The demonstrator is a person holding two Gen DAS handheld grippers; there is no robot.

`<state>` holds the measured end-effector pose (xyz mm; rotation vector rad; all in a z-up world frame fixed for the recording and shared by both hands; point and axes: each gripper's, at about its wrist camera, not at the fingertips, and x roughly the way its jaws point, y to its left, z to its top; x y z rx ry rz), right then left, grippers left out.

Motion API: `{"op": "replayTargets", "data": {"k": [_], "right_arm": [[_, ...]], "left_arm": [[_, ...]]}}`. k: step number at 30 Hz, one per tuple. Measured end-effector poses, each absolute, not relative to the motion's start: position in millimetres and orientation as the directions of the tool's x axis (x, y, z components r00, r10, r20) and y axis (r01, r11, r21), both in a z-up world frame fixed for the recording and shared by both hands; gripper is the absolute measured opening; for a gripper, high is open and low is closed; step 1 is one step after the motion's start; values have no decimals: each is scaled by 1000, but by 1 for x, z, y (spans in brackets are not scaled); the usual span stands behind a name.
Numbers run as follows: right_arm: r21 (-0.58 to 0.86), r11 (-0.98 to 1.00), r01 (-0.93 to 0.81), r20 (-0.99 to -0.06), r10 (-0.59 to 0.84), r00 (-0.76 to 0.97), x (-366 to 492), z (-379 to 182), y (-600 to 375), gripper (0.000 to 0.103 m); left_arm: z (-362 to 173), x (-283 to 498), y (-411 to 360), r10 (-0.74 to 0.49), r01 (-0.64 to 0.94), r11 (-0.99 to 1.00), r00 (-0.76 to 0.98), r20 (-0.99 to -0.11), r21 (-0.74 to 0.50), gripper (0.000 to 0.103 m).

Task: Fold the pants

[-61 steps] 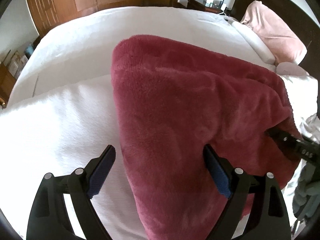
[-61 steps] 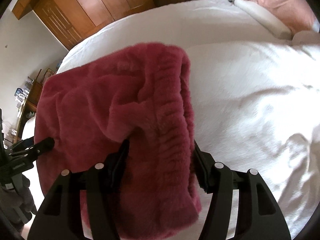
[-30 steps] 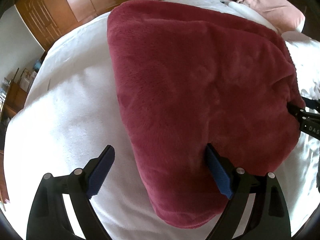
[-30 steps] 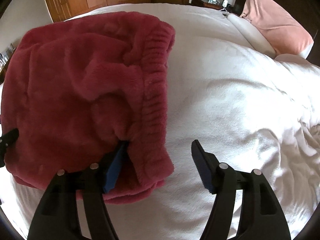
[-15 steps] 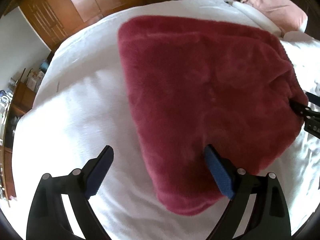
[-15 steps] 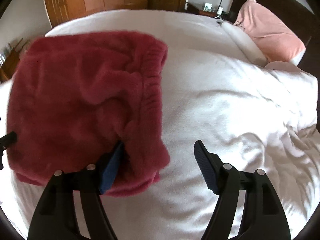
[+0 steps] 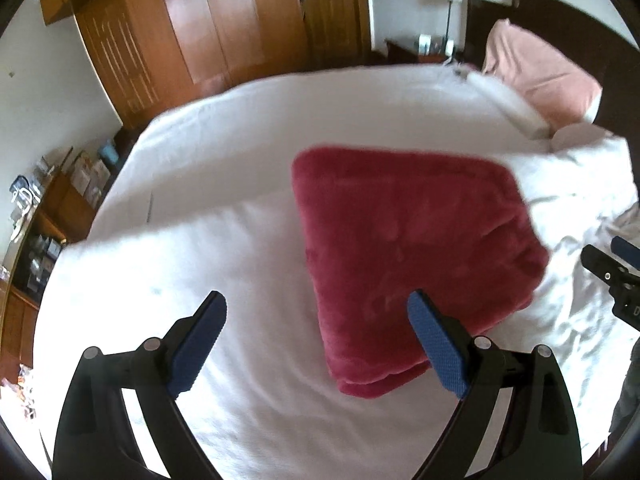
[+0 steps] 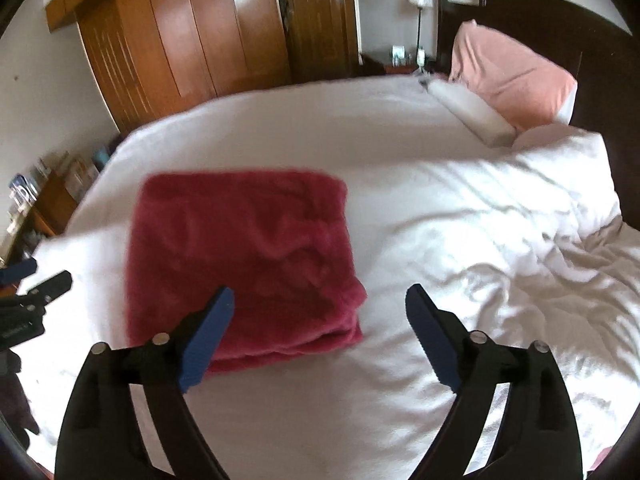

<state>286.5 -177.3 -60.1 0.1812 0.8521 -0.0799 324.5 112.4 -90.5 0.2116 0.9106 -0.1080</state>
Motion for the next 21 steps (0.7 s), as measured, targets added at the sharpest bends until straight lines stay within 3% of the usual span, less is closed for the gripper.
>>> {"op": "replayTargets", "data": {"k": [6,12,21], "right_arm": [[157,981,109,-659,22,752,263,5,-164,100],[122,990,77,-598,11,801,236,52,-153,100],[81,997,16,-560,32,828,204,90,-134,100]], "left_arm": [[-33,294,110,-62,206,972,689,-722,113,98],[14,266,110,-49,171,977,754,-655,124,98],[47,243,108,2,103,986,771,-636,128,98]]}}
